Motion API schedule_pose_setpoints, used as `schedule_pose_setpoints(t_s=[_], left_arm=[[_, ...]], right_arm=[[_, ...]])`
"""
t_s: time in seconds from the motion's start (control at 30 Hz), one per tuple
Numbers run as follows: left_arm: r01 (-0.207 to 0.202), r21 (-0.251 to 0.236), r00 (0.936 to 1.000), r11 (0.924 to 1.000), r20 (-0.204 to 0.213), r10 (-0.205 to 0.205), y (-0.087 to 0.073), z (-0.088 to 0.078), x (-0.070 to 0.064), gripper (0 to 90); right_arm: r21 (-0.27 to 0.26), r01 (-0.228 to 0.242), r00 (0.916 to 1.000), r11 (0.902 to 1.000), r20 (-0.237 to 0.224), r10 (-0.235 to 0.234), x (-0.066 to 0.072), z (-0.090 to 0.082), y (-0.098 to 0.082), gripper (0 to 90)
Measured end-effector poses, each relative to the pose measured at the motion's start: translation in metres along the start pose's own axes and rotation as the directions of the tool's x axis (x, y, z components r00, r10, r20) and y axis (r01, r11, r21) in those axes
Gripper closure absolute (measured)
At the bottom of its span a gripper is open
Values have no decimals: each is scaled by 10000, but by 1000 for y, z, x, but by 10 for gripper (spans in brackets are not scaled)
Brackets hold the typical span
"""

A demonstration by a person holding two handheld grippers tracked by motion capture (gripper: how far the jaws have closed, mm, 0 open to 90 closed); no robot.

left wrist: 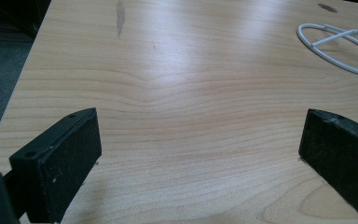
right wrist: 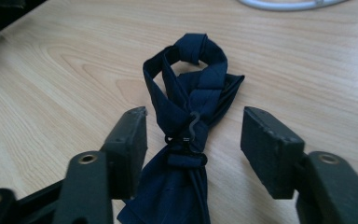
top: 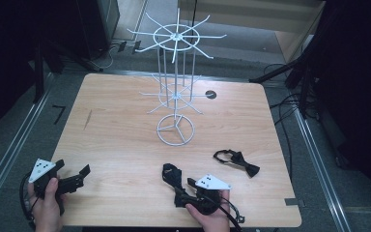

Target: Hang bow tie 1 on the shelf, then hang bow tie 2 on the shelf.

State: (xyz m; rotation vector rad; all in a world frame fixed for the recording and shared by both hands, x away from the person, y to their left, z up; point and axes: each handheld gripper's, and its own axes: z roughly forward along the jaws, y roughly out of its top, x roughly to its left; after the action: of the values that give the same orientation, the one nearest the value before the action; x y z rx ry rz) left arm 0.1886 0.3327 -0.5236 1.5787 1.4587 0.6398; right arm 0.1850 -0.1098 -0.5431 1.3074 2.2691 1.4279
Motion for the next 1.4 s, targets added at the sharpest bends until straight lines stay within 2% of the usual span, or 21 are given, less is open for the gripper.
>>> schedule_pose_setpoints(t_s=[0.07, 0.27, 0.47, 0.57, 0.83, 1.07, 1.13, 1.4], left_arm=[[7, 38, 10000, 10000, -10, -7, 0, 0, 0, 0], [-71, 68, 10000, 10000, -41, 71, 0, 1, 0, 0], [-63, 53, 10000, 10000, -41, 63, 0, 0, 0, 0], [-58, 24, 10000, 10000, -44, 58, 0, 0, -1, 0], [-90, 130, 9999, 9999, -51, 91, 0, 1, -1, 0], [-40, 91, 10000, 10000, -27, 41, 0, 1, 0, 0], [-35, 80, 10000, 10000, -25, 35, 0, 1, 0, 0], [-23, 44, 10000, 10000, -48, 23, 0, 1, 0, 0]], right_arm=[[280, 54, 10000, 9996, 16, -54, 1, 4, -1, 482], [487, -102, 9999, 9988, -69, 105, -1, 6, -1, 539], [595, 31, 9999, 9982, -133, -24, 0, 7, -1, 618], [641, 68, 10000, 9979, 9, -69, 1, 7, -1, 701], [648, 310, 9994, 9974, 118, -319, 4, 7, -2, 714], [121, 377, 9990, 9992, 237, -380, 4, 2, -2, 717], [-117, 534, 9981, 9985, 301, -530, 5, 0, -1, 717], [-723, 660, 9969, 9952, 481, -627, 4, -12, 6, 718]])
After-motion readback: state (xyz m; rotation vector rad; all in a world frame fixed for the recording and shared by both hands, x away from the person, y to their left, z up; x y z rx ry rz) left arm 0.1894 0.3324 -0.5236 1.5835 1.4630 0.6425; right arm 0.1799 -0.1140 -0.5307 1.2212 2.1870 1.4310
